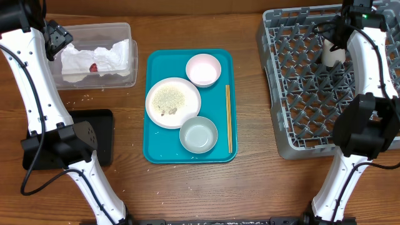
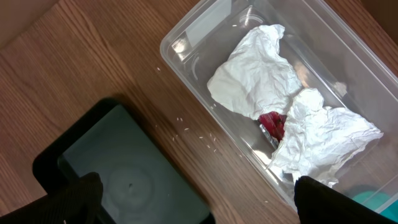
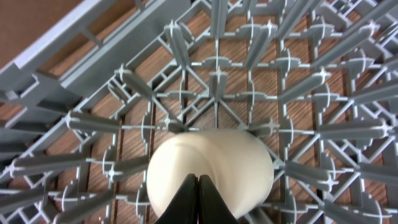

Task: Sort waste into correct bins and load items into the dishwasher
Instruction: 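Open the right gripper, release the cup upright, and raise it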

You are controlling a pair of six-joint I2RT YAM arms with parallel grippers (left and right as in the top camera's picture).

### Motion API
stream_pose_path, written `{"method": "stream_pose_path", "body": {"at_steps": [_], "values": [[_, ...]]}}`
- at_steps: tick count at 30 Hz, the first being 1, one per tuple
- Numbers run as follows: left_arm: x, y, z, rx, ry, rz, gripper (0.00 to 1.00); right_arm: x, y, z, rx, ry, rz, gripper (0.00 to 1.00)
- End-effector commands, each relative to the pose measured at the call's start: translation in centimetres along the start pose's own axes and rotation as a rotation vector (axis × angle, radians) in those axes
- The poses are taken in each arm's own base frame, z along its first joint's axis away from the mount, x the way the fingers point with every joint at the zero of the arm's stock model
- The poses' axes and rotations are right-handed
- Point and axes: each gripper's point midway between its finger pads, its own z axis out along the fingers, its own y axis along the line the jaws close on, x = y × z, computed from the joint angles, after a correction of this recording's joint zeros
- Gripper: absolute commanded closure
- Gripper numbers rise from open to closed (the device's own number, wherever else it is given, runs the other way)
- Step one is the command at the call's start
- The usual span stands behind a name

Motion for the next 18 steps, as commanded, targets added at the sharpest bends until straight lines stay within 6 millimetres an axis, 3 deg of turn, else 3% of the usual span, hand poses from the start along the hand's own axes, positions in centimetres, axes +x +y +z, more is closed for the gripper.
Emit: {"method": "stream_pose_path", "body": {"at_steps": [1,6,9,11,15,18], "values": [[0.1,-0.2,-0.3,0.002,-0.005,-0.007,0.0,0.3,-0.8,0.1,-0.002,0.02,0.008,0.96],[0.1,-0.2,-0.3,0.002,-0.005,-0.007,0.0,0.7,-4.1,0.2,0.127,0.029,0.063,0.96],[0.1,-0.2,-0.3,0.002,-0.005,-0.007,0.0,0.2,-6.2,-1.3,0.222,0.005,0.128,0.96],[0.1,-0.2,-0.3,0.002,-0.005,-0.007,0.0,-0.3,-6.6,-2.5,0.23,-0.013,0.137,0.96],[0.1,-0.2,-0.3,0.002,-0.005,-0.007,0.0,-1.4,-5.2,-5.5,0.148,-0.049,0.15,0.96],[0.1,-0.2,-0.3,0.002,-0.005,-0.007,0.0,-2.0,-2.1,-8.2,0.001,-0.066,0.117,0.93]]}}
